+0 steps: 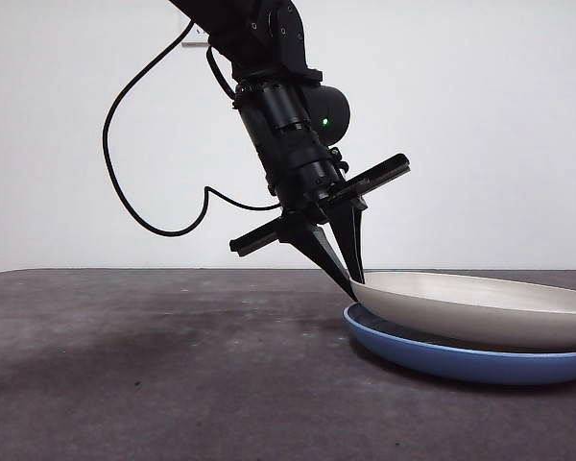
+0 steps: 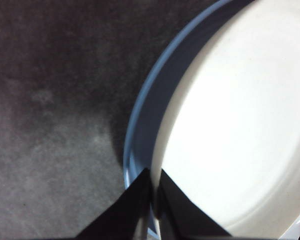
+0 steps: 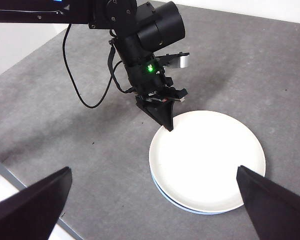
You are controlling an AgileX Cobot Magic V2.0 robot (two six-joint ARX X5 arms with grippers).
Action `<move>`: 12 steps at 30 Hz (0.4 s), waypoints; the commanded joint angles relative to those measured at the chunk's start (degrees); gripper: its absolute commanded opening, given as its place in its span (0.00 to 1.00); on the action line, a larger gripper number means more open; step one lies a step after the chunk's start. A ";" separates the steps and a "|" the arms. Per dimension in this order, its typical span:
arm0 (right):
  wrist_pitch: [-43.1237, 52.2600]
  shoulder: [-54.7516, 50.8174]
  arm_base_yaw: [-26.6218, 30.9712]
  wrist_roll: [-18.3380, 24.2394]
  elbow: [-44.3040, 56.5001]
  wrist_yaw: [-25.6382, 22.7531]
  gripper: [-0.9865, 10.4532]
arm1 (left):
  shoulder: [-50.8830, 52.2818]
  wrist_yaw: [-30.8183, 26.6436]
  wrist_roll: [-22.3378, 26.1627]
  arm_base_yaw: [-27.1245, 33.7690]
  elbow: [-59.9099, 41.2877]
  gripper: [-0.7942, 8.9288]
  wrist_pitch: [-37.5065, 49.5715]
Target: Pick up the white plate, put it on the blue plate, put it on desk
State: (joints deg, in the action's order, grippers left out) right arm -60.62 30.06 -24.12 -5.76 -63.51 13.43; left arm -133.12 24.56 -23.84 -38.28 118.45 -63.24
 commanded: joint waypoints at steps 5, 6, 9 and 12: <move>0.57 0.11 -0.39 0.66 -1.11 0.04 0.56 | -1.70 -0.76 0.85 -0.70 1.75 0.10 -0.17; 0.57 0.11 -0.39 0.63 -1.11 0.04 0.56 | -1.70 -0.79 1.05 -0.70 1.73 0.10 -0.20; 0.59 0.11 -0.39 0.63 -1.11 0.04 0.56 | -1.70 -1.01 1.27 -0.70 1.75 0.10 -0.24; 0.59 0.11 -0.39 0.63 -1.11 0.04 0.56 | -1.70 -1.03 1.68 -0.74 1.73 0.10 -0.26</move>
State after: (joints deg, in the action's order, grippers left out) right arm -60.64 30.06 -24.12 -5.76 -63.51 13.43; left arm -133.12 23.73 -23.20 -38.33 118.45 -63.48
